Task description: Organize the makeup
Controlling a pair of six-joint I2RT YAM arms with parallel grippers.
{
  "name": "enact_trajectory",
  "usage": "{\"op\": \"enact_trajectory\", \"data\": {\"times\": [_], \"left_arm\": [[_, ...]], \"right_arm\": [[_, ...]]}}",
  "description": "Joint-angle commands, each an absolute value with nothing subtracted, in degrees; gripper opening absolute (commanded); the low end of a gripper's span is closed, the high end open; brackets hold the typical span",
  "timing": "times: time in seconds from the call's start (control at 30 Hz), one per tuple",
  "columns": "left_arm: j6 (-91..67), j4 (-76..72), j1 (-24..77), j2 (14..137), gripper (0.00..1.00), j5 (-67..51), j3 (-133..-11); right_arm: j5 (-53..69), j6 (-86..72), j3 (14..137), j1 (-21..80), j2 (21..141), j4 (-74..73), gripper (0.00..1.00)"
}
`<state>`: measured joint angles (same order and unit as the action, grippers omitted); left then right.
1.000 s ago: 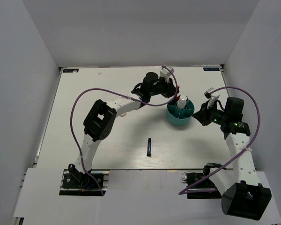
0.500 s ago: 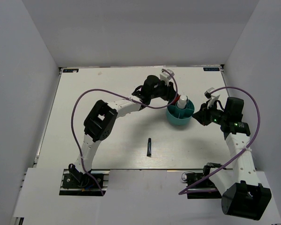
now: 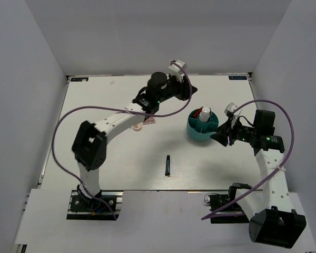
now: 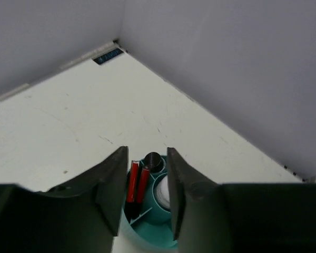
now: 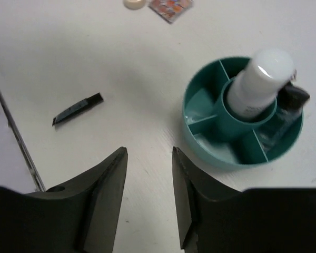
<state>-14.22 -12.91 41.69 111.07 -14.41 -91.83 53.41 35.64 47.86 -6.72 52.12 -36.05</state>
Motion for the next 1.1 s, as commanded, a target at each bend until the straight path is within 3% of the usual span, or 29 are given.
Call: {"op": "enact_trajectory", "data": {"times": [0.0,0.1,0.2,0.27,0.3,0.43,0.63,0.87,1.07], "left_arm": [[-15.89,-5.38,40.87,95.15,0.44,-7.50,-85.73],[-20.20,7.18,40.25,88.18,0.23,-2.30,-77.56],[-25.48,19.92,39.12,80.70,0.18,2.10,-72.00],[-29.34,25.98,39.11,75.53,0.24,2.98,-66.11],[-30.57,27.06,39.11,73.67,0.40,3.08,-64.01],[-39.87,27.51,39.11,63.92,0.60,3.42,-53.19],[-46.93,28.55,39.11,52.48,0.64,6.41,-44.74],[-49.38,38.49,39.11,50.19,0.65,11.15,-48.16],[-53.17,40.34,39.11,45.27,0.66,12.39,-45.79]], "right_arm": [[63.18,52.78,50.80,-5.72,52.47,-47.26,0.42],[60.49,53.97,50.01,-2.04,52.82,-47.38,0.33],[54.87,50.72,48.52,3.42,53.00,-44.31,0.31],[51.00,45.30,47.03,10.00,53.17,-39.41,0.31],[46.89,43.09,46.76,11.67,53.61,-37.90,0.31],[40.70,33.94,46.05,20.91,57.73,-30.77,0.31],[30.60,21.54,49.12,32.51,67.75,-26.54,0.30],[16.21,6.98,54.13,40.33,80.74,-22.50,0.52],[8.54,-11.94,59.41,42.97,88.14,-26.98,0.60]]}}
